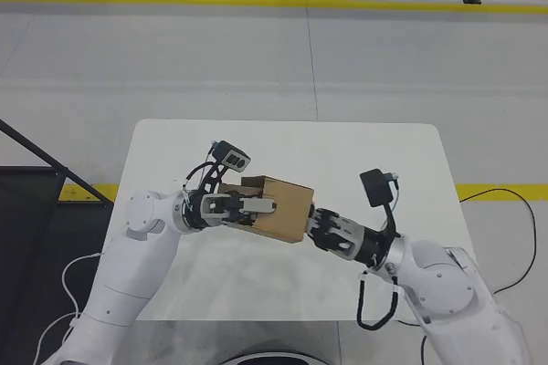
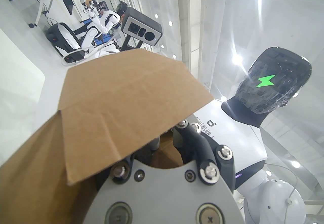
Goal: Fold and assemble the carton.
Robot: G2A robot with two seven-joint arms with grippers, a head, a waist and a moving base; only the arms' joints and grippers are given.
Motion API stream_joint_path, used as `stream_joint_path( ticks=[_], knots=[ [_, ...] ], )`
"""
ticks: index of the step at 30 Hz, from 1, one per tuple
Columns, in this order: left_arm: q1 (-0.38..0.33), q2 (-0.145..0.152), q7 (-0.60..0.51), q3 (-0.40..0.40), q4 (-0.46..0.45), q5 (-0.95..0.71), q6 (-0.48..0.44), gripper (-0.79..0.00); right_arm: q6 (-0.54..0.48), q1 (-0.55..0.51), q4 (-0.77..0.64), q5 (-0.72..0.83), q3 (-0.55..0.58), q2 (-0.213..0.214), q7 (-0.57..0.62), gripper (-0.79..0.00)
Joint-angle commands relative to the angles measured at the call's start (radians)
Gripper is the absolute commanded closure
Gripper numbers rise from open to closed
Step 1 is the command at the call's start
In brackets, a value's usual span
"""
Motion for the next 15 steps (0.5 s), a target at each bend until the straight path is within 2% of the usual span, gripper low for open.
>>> stream_joint_path(
  ticks=[1,7,15],
  knots=[
    [0.0,0.0,0.001,0.0,0.001,-0.001,-0.002,0.0,0.0,0.002,0.002,-0.001,-0.002,-0.001,0.0,0.0],
    [-0.002,0.003,-0.001,-0.007,0.008,-0.003,0.0,0.0,-0.009,-0.012,-0.006,0.01,0.019,0.001,-0.006,0.0],
    [-0.001,0.008,0.0,-0.022,0.016,-0.006,0.005,0.0,-0.064,-0.089,-0.035,0.046,0.096,0.012,-0.007,0.0]
  ],
)
